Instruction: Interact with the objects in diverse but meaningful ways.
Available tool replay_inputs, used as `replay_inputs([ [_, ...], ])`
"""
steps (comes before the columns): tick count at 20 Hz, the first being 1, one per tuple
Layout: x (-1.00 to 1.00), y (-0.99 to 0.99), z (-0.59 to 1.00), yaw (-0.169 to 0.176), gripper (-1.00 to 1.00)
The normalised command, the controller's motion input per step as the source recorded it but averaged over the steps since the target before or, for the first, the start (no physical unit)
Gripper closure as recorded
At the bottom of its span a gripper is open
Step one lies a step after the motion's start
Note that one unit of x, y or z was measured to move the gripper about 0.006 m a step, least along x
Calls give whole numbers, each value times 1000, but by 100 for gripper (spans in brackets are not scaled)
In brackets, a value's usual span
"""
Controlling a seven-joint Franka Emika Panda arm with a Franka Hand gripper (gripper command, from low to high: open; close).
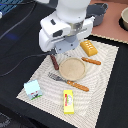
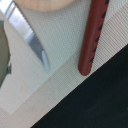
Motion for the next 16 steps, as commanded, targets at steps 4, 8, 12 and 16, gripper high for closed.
replay_inputs([
  [4, -698, 0, -320, 0, -100],
  [8, -676, 0, -317, 0, -100],
  [12, -682, 0, -332, 0, -100],
  [16, -690, 34, -382, 0, -100],
])
